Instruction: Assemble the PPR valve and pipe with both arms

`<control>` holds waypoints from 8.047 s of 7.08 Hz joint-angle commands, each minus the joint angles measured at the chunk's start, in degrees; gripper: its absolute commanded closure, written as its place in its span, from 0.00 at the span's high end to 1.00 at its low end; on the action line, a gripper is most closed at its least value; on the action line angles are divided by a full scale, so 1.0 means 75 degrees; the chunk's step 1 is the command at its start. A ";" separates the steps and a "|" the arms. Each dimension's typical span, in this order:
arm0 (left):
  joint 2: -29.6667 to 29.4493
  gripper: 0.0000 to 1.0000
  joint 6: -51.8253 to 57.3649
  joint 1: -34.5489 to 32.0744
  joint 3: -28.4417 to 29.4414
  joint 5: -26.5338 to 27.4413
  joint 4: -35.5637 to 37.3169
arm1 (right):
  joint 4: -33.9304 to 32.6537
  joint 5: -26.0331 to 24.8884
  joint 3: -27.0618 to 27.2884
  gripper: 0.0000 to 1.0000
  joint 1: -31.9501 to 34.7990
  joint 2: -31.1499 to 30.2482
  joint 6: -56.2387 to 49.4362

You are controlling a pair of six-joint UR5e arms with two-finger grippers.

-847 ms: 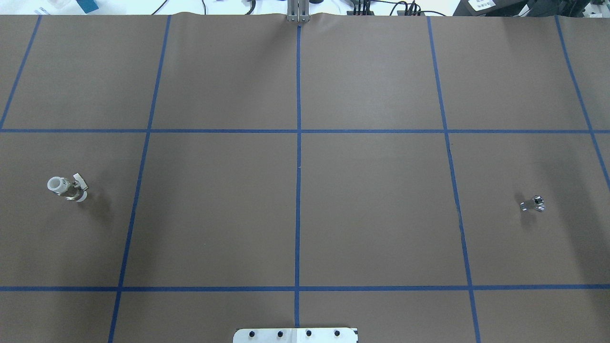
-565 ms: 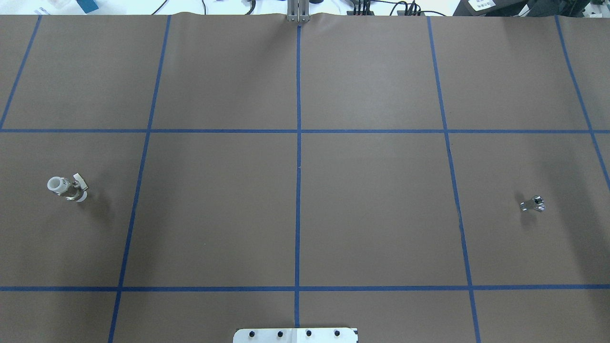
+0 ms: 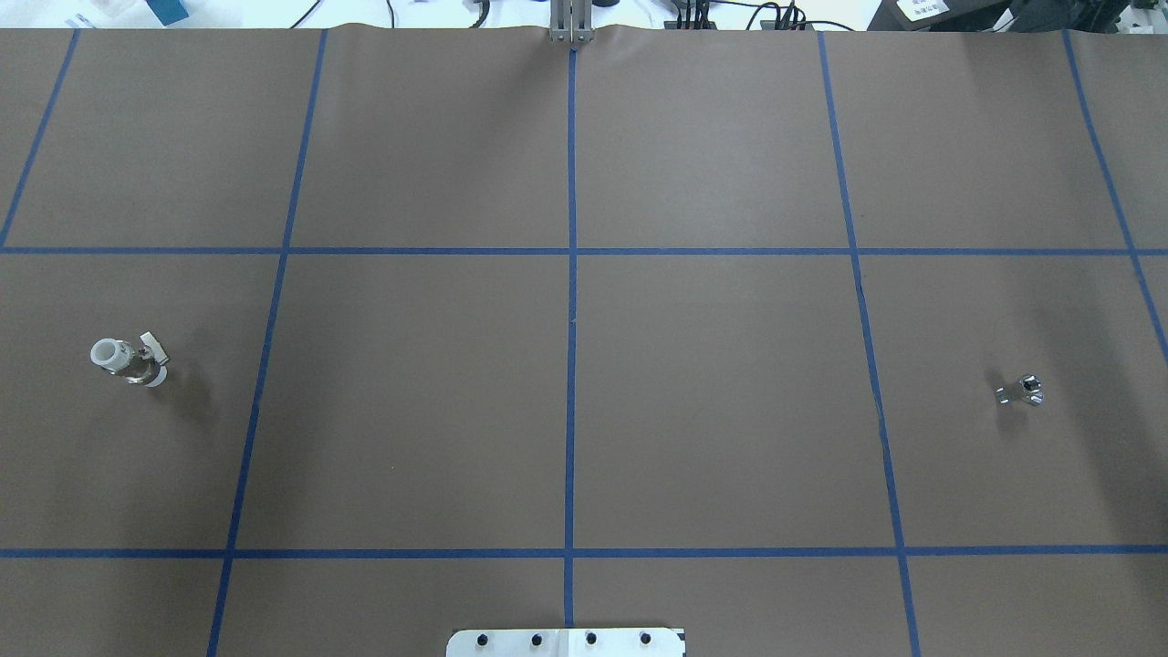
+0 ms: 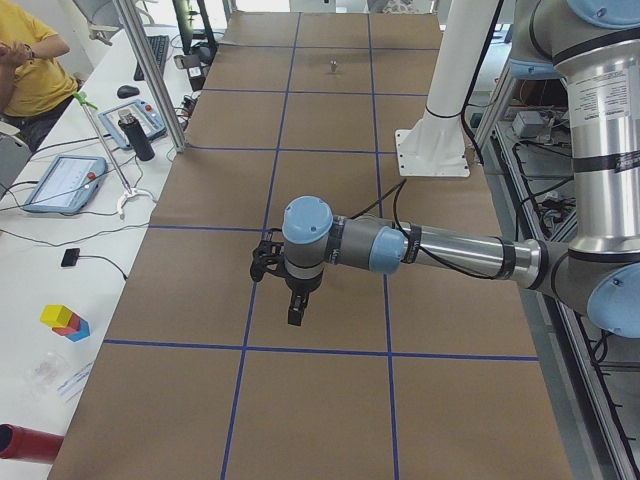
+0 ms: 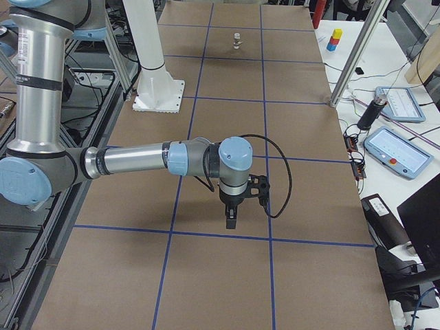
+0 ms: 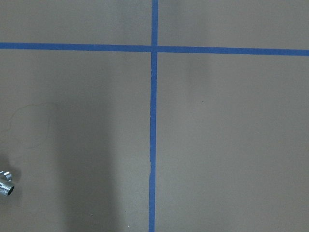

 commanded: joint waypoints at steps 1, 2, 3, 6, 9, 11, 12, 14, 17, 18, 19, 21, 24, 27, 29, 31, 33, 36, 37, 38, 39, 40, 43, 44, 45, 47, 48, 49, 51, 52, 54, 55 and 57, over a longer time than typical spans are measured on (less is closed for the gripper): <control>-0.0572 1.00 -0.0012 0.0003 0.0006 -0.0017 -0.0158 | 0.0053 0.0019 0.0051 1.00 0.0000 0.0188 0.0021; -0.0910 1.00 -0.0059 0.0003 0.0145 -0.0017 -0.0461 | 0.0111 0.0030 0.0087 1.00 0.0000 0.0223 0.0010; -0.1099 1.00 -0.0152 0.0014 0.0309 -0.0086 -0.0556 | 0.0611 0.0042 -0.0029 1.00 0.0000 0.0212 0.0021; -0.0927 1.00 -0.2092 0.0853 0.0368 -0.0087 -0.2724 | 0.0920 0.0089 -0.0147 1.00 0.0000 0.0200 -0.0072; -0.0879 1.00 -0.4802 0.2948 0.0334 0.0948 -0.4025 | 0.0920 0.0077 -0.0159 1.00 0.0000 0.0188 -0.0049; -0.0692 1.00 -0.4840 0.4088 0.0346 0.1810 -0.4014 | 0.0920 0.0077 -0.0159 1.00 0.0000 0.0153 -0.0049; -0.0529 1.00 -0.4817 0.4336 0.0346 0.1846 -0.4038 | 0.0909 0.0077 -0.0170 1.00 0.0000 0.0142 -0.0060; -0.0480 1.00 -0.4968 0.4887 0.0427 0.2360 -0.4026 | 0.0921 0.0077 -0.0171 1.00 0.0000 0.0106 -0.0060; -0.0410 1.00 -0.5180 0.5287 0.0463 0.2678 -0.4026 | 0.0909 0.0066 -0.0171 1.00 0.0000 0.0095 -0.0060; -0.0410 0.98 -0.5169 0.5276 0.0509 0.2690 -0.4026 | 0.0909 0.0066 -0.0171 1.00 0.0000 0.0083 -0.0049; -0.0410 0.92 -0.5169 0.5276 0.0545 0.2691 -0.4038 | 0.0909 0.0077 -0.0171 1.00 0.0000 0.0083 -0.0049; -0.0410 0.44 -0.5145 0.5288 0.0545 0.2679 -0.4026 | 0.0909 0.0066 -0.0171 1.00 -0.0012 0.0083 -0.0049; -0.0363 0.00 -0.5122 0.5276 0.0382 0.2667 -0.4038 | 0.0909 0.0077 -0.0171 1.00 -0.0012 0.0083 -0.0049; -0.1658 0.00 -0.5540 0.5288 0.0275 0.2632 -0.2662 | 0.0909 0.0077 -0.0171 1.00 -0.0012 0.0083 -0.0037; -0.3040 0.00 -0.6825 0.5532 0.0322 0.2667 -0.1536 | 0.0909 0.0077 -0.0171 1.00 -0.0012 0.0083 -0.0049; -0.4608 0.00 -0.7895 0.6606 0.0589 0.3236 -0.0504 | 0.0920 0.0077 -0.0171 1.00 -0.0012 0.0094 -0.0049; -0.6657 0.00 -0.8927 0.7312 0.1861 0.3382 0.0074 | 0.0909 0.0077 -0.0182 1.00 -0.0023 0.0083 -0.0060; -0.8212 0.00 -0.9294 0.7467 0.3413 0.3581 0.0075 | 0.0909 0.0077 -0.0229 1.00 -0.0024 0.0094 -0.0049; -0.8284 0.00 -0.9294 0.7479 0.3567 0.3616 0.0064 | 0.0909 0.0077 -0.0229 1.00 -0.0024 0.0083 -0.0049; -0.8273 0.00 -0.9294 0.7618 0.3615 0.3790 0.0064 | 0.0909 0.0066 -0.0229 1.00 -0.0024 0.0094 -0.0049; -0.8285 0.00 -0.9294 0.7724 0.3627 0.3804 0.0052 | 0.0909 0.0077 -0.0229 1.00 -0.0024 0.0095 -0.0049; -0.8285 0.00 -0.9282 0.7760 0.3627 0.3804 0.0052 | 0.0909 0.0066 -0.0229 1.00 -0.0024 0.0095 -0.0049; -0.8250 0.94 -0.9282 0.7923 0.3639 0.4024 -0.0053 | 0.0909 0.0077 -0.0229 1.00 -0.0024 0.0095 -0.0037; -0.8261 0.99 -0.9282 0.7959 0.3604 0.4061 -0.0054 | 0.0909 0.0077 -0.0229 1.00 -0.0024 0.0095 -0.0037; -0.8238 0.99 -0.9247 0.7948 0.3348 0.4038 0.0016 | 0.0909 0.0077 -0.0229 1.00 -0.0024 0.0095 -0.0049; -0.8168 0.99 -0.9177 0.7727 0.2215 0.4015 0.1145 | 0.0920 0.0077 -0.0229 1.00 -0.0024 0.0106 -0.0084; -0.7912 1.00 -0.8492 0.7574 0.1211 0.4015 0.2116 | 0.0909 0.0112 -0.0206 1.00 -0.0047 0.0141 -0.0014; -0.7191 1.00 -0.7801 0.7353 -0.0110 0.4003 0.2787 | 0.0909 0.0240 -0.0124 1.00 -0.0105 0.0165 -0.0014; -0.5877 1.00 -0.6067 0.6406 -0.1758 0.3597 0.3309 | 0.1328 0.0790 0.0005 1.00 -0.0141 0.0095 0.0033; -0.5186 1.00 -0.5131 0.5612 -0.2146 0.2932 0.3310 | 0.1354 0.1001 0.0086 1.00 -0.0292 0.0106 0.0463; -0.3780 1.00 -0.2021 0.3507 -0.2350 0.1737 0.3286 | 0.1854 0.0910 0.0764 1.00 -0.1190 0.0072 0.2589; -0.3112 1.00 -0.0369 0.2312 -0.2164 0.0987 0.3286 | 0.2276 0.0770 0.0906 1.00 -0.1671 -0.0045 0.3447; -0.2103 1.00 0.1619 0.0817 -0.1614 0.0406 0.3217 | 0.3237 0.0081 0.0990 1.00 -0.2504 -0.0396 0.4750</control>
